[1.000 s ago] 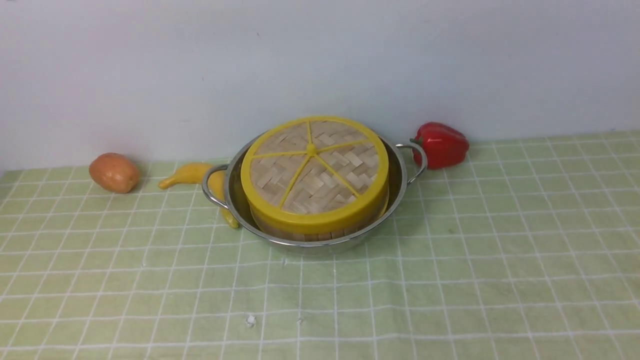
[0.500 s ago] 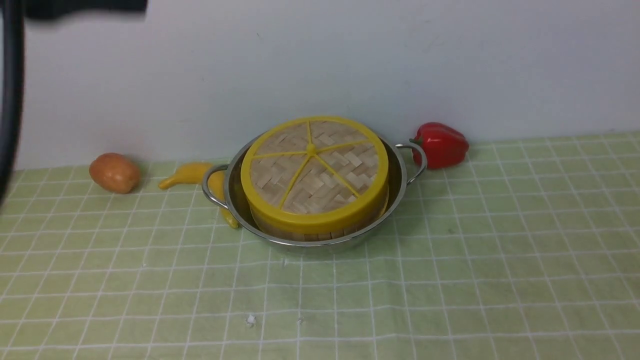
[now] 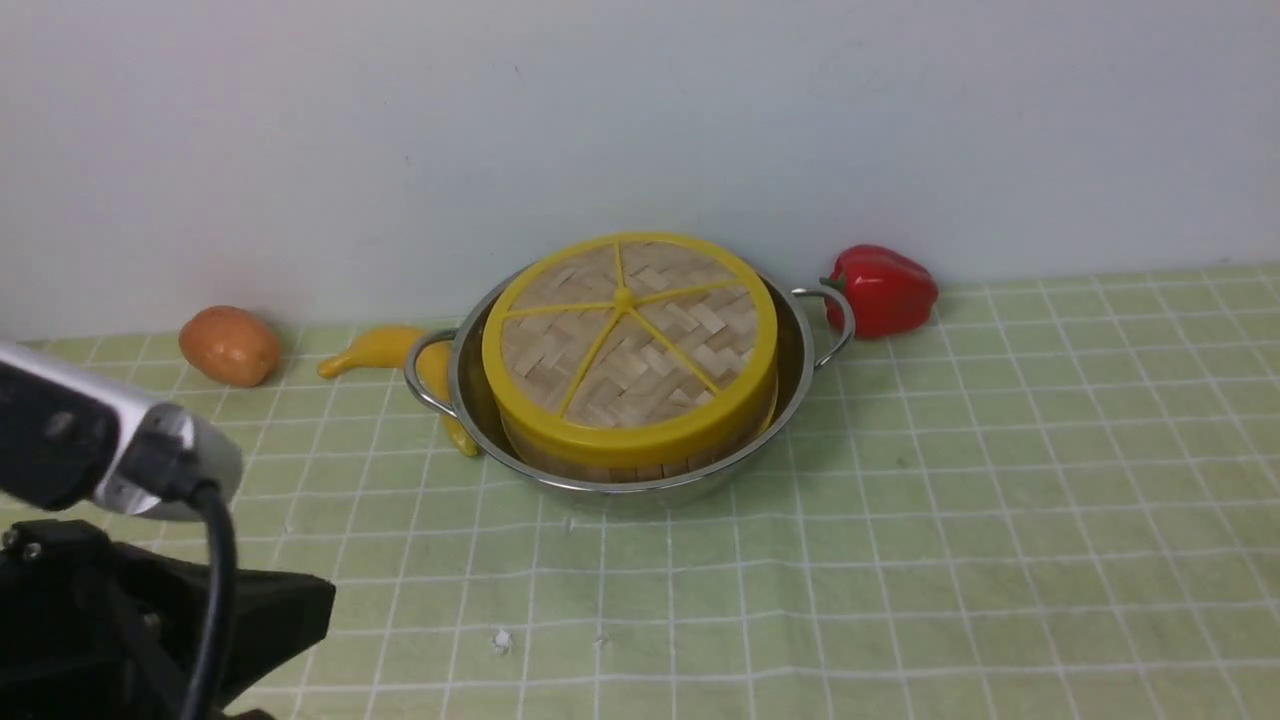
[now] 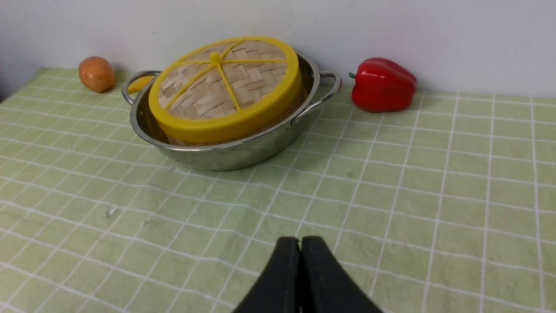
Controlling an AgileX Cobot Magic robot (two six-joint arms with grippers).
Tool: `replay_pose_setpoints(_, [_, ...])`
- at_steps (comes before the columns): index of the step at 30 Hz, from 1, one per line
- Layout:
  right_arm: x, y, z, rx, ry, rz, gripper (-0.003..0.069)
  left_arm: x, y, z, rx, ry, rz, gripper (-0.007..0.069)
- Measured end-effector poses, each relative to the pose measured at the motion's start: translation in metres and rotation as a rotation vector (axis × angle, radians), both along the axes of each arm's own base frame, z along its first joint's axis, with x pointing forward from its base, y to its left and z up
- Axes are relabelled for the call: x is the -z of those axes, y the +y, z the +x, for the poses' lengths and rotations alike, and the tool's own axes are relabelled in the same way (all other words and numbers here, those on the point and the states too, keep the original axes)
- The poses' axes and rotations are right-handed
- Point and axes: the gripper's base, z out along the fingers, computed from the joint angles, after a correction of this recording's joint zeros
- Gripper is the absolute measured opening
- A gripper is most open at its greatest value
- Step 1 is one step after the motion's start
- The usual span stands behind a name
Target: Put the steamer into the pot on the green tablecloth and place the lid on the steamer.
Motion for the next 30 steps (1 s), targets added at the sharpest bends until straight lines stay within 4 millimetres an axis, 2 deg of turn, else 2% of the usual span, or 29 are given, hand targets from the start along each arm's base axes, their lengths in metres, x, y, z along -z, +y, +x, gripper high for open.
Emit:
replay_pose_setpoints(13, [0.000,0.001,-0.001,-0.008,0.003,0.021,0.0085,-0.002,0.002,-0.003,0.007,-0.027,0.011,-0.0003])
replay_pose_setpoints(18, [-0.001,0.001,-0.001,-0.007,0.002,0.022,0.0106,-0.001,0.016,-0.007,-0.020,-0.170,0.105,0.0001])
replay_pose_setpoints(21, [-0.001,0.001,-0.001,-0.007,0.002,0.022,0.0128,0.003,0.036,-0.014,-0.154,-0.421,0.152,0.0011])
replay_pose_setpoints(25, [-0.001,0.001,-0.001,-0.007,0.002,0.022,0.0144,0.026,0.051,-0.022,-0.307,-0.588,0.179,0.0012])
replay_pose_setpoints(26, [-0.001,0.001,-0.001,-0.007,0.002,0.022,0.0151,0.045,0.057,-0.027,-0.376,-0.630,0.196,0.0012])
replay_pose_setpoints(28, [-0.001,0.001,-0.001,-0.007,0.002,0.022,0.0160,0.072,0.062,-0.032,-0.440,-0.661,0.212,0.0017])
replay_pose_setpoints(30, [-0.001,0.001,-0.001,-0.007,0.002,0.022,0.0171,0.090,0.065,-0.037,-0.485,-0.685,0.224,0.0021])
